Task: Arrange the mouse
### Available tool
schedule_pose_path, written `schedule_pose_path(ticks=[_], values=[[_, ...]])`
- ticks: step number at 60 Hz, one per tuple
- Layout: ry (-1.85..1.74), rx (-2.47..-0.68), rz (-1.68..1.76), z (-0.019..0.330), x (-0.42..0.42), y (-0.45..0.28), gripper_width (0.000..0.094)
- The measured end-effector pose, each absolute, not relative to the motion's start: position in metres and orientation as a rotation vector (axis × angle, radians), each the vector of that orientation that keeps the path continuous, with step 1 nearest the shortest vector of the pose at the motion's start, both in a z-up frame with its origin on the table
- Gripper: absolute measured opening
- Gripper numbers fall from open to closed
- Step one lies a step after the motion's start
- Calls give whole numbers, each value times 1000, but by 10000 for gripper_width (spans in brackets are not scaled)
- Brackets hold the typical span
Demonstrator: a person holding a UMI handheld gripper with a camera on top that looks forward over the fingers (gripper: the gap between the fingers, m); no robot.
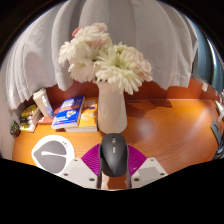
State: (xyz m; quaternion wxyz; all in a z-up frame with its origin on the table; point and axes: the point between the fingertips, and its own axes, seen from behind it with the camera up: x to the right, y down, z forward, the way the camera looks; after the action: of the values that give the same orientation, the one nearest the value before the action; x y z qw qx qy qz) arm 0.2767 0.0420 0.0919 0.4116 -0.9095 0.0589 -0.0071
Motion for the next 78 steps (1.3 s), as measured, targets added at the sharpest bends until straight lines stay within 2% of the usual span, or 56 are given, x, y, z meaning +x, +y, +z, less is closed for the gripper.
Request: schedule_pose_path(ticks=[12, 17, 21, 27, 41, 46, 47, 48, 51, 57, 68, 72, 73, 75, 78], values=[[162, -2046, -48, 244, 217, 54, 338], [134, -1997, -43, 277, 176, 61, 338], [113, -1987, -28, 280, 139, 68, 338], [80, -2045, 4, 244, 86, 83, 341], [16, -2302, -7, 72, 14, 91, 342], [26, -2371, -35, 28, 10, 86, 337], [30, -2383, -38, 20, 10, 85, 295], [29, -2396, -39, 13, 11, 84, 337], [37, -2428, -43, -4, 10, 81, 336], [35, -2422, -49, -12, 11, 80, 342], [56, -2425, -32, -13, 11, 82, 480], [85, -2451, -30, -11, 14, 75, 638], [92, -2453, -32, -8, 15, 73, 733], [94, -2440, -34, 1, 15, 71, 838], [83, -2414, -29, 16, 14, 65, 836]])
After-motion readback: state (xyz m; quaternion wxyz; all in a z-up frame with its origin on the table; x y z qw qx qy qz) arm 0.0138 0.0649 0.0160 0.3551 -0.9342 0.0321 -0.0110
